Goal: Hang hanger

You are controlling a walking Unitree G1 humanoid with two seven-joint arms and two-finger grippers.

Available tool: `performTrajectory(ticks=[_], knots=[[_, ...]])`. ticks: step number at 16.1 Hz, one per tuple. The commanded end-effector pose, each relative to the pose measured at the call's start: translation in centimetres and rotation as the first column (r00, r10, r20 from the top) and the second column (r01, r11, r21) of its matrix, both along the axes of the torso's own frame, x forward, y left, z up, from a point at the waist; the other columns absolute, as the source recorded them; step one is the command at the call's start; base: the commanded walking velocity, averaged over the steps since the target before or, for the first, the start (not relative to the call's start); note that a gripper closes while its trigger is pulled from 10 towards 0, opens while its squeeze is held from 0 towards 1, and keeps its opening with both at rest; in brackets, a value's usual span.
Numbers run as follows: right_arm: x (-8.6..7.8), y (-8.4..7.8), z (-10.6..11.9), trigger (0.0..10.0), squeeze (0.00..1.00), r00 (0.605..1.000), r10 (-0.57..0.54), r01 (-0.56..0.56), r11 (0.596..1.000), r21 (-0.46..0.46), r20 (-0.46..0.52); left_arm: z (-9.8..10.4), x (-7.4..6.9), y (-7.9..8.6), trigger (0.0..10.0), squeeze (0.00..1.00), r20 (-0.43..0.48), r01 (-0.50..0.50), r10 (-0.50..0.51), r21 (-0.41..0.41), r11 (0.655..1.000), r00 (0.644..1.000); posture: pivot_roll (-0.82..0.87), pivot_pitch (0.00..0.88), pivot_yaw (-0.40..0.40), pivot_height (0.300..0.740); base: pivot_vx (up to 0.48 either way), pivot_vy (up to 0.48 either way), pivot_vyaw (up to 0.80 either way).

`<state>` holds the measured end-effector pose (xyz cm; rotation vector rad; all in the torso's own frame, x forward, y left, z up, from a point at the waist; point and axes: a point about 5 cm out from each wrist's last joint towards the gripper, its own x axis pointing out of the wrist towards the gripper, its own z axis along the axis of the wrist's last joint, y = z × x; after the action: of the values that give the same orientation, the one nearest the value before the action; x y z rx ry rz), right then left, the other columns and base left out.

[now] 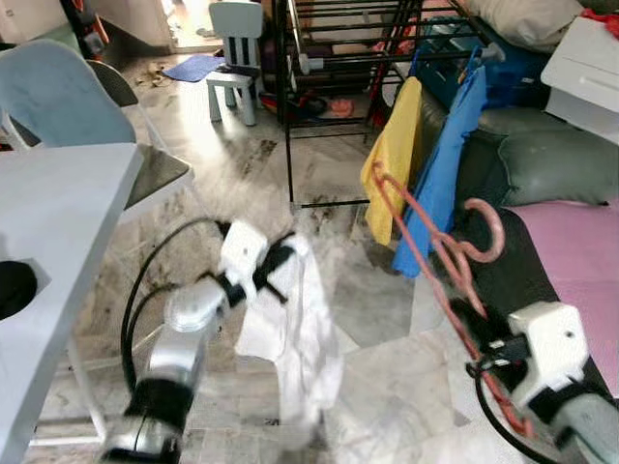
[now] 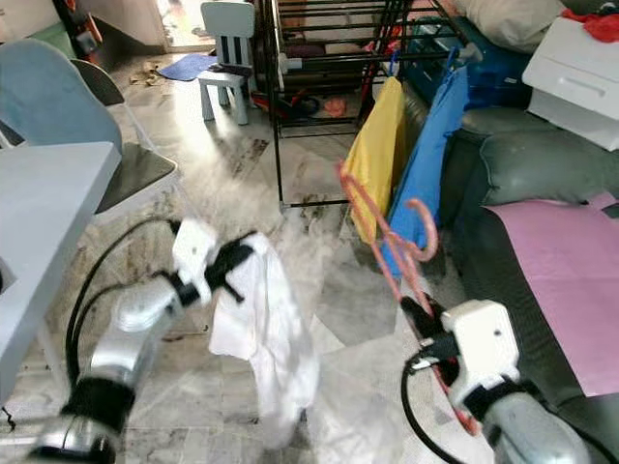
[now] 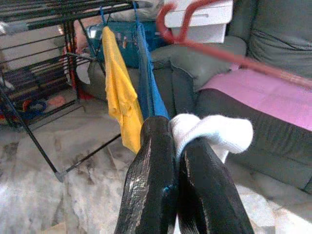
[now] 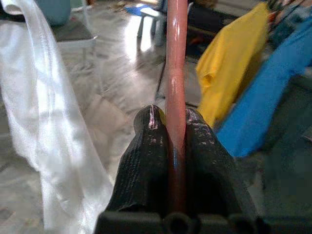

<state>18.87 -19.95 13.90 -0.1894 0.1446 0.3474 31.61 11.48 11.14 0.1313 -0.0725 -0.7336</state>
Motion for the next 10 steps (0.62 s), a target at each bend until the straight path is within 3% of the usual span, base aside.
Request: performTrajectory(ticks=[1, 3, 5, 7, 10], knots=[[-0.2, 0.6, -0.5, 10.0, 0.0, 0.999, 0.042, -0.042, 0.999, -0.005, -0.029, 1.2, 0.0, -0.2, 10.0, 0.0, 0.058, -0.02, 0.022, -0.026, 0.999, 0.998, -0.04, 0.0, 0.009, 0.74, 0.0, 0.0, 0.0], [-1.3, 1.4, -2.2, 10.0, 0.0, 0.993, 0.065, -0.067, 0.998, -0.02, -0.102, -0.3, -1.5, -0.1, 10.0, 0.0, 0.031, -0.1, 0.101, -0.034, 0.994, 0.994, -0.02, 0.0, -0.01, 0.74, 0.0, 0.0, 0.0], [-2.1, 1.8, -4.0, 10.0, 0.0, 0.985, 0.059, -0.069, 0.996, -0.058, -0.162, -0.9, -2.3, 0.4, 10.0, 0.0, 0.024, -0.117, 0.117, -0.013, 0.993, 0.993, 0.0, 0.0, -0.027, 0.74, 0.0, 0.0, 0.0], [-2.4, 2.3, -5.1, 10.0, 0.0, 0.977, 0.061, -0.074, 0.996, -0.057, -0.206, -1.1, -2.2, 0.9, 10.0, 0.0, 0.0, -0.144, 0.144, -0.02, 0.989, 0.99, 0.01, 0.0, -0.031, 0.74, 0.0, 0.0, 0.0], [-0.5, 3.0, -4.1, 10.0, 0.0, 0.996, 0.008, -0.01, 1.0, -0.018, -0.09, -0.5, -0.9, 0.1, 10.0, 0.0, -0.014, -0.141, 0.141, -0.007, 0.99, 0.99, 0.0, 0.0, -0.019, 0.74, 0.0, 0.0, 0.0]])
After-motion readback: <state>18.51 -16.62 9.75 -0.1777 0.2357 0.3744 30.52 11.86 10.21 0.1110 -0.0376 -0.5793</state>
